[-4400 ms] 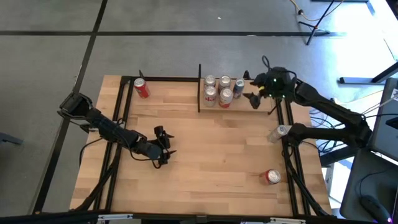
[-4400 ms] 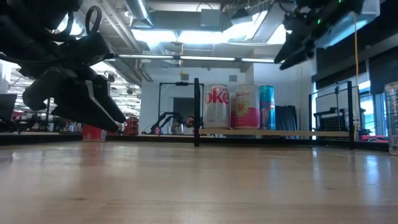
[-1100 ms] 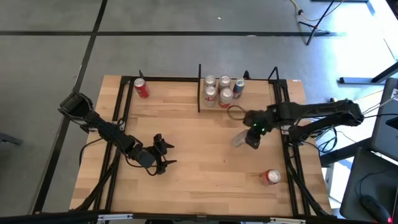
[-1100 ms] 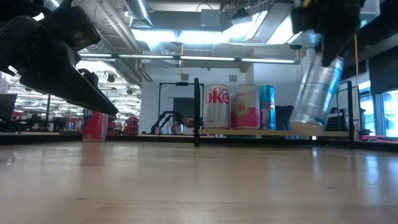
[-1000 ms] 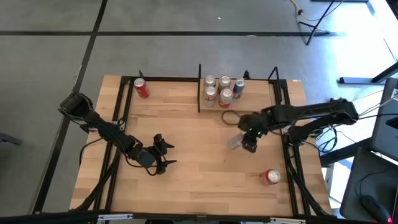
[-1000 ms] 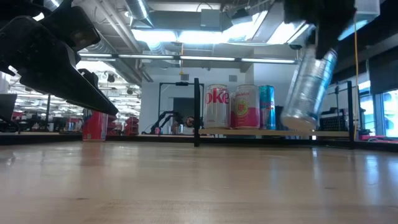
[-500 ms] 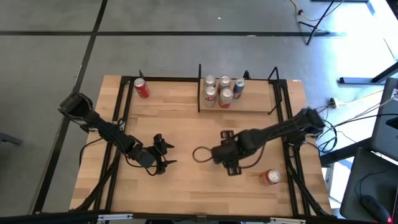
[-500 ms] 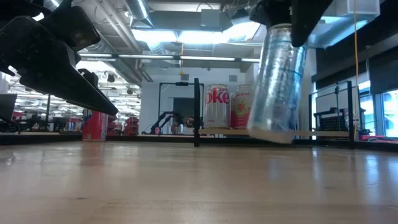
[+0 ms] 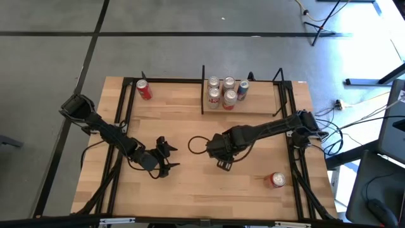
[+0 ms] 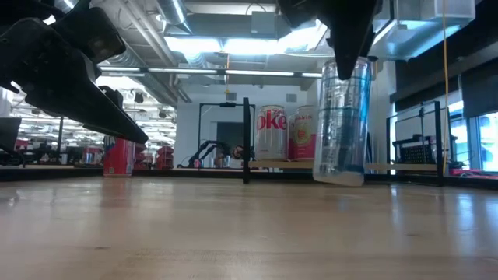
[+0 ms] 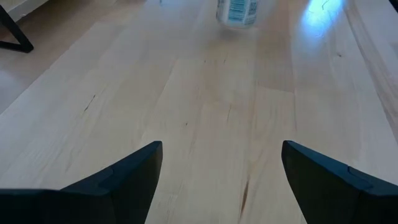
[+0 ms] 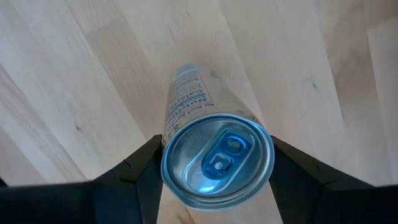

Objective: Place canned beverage on shelf
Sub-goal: Put the blue soda can on the shelf aligned with the other blue soda can

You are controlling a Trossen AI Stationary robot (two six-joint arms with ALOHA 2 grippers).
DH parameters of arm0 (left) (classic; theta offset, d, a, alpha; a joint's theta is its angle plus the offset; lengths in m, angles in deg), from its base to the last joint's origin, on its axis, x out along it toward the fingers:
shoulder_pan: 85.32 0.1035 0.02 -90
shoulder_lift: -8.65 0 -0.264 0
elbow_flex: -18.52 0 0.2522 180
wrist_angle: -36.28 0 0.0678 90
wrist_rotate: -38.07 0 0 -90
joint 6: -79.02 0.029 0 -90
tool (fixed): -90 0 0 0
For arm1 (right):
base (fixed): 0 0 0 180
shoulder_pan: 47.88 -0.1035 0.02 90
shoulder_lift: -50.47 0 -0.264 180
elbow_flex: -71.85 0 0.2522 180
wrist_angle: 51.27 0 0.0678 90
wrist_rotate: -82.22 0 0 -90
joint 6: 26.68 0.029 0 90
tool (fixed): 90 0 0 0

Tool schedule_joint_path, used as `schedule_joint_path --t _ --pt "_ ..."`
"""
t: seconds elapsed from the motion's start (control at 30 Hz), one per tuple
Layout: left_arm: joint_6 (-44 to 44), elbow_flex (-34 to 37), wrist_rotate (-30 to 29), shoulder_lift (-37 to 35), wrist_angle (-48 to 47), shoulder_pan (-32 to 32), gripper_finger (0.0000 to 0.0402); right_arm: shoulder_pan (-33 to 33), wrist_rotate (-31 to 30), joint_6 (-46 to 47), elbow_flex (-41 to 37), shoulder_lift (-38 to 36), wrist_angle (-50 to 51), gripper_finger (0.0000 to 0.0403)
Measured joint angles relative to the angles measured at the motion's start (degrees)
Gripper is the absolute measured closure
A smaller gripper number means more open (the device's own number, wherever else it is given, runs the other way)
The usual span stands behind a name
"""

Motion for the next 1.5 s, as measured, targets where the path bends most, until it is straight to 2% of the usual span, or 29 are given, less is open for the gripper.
schedule_joint_path --t 0.17,0.5,0.67,0.8,0.87,1.0,1.13,1.3,1.5 --pt "-0.02 0.00 0.00 0.00 0.00 -0.02 0.0086 0.47 0.45 -0.23 -1.68 0.00 -2.45 0.0177" --pt "-0.09 0.00 0.00 0.00 0.04 -0.01 0.0086 0.37 -0.03 -3.92 -2.20 -0.04 -4.64 0.0121" --pt "-0.04 0.00 -0.02 0.00 1.95 0.00 0.0086 0.36 0.51 -5.75 -2.21 -0.19 -4.15 0.0108" --pt "0.81 0.00 -0.58 0.01 5.47 0.00 0.0086 -0.20 1.23 -5.59 -2.21 -2.46 0.01 0.0108" --pt "1.04 -0.03 -0.74 0.95 8.65 0.20 0.0086 -1.26 -1.55 -3.11 -2.21 -4.64 3.07 0.0109" --pt "2.33 -0.69 0.12 4.68 15.45 0.91 0.0086 -5.80 -12.40 3.65 -3.19 -9.51 7.57 0.0109" --pt "3.76 -5.96 2.77 10.38 17.08 1.97 0.0086 -9.38 -19.86 8.87 -10.02 -14.45 5.98 0.0109" --pt "9.99 -16.86 3.96 19.54 17.00 2.23 0.0086 -9.80 -28.44 11.04 -24.63 -20.09 -2.17 0.0109" --pt "15.07 -26.31 10.32 28.14 17.41 4.78 0.0089 -9.76 -37.89 10.74 -41.77 -23.78 -18.98 0.0109"
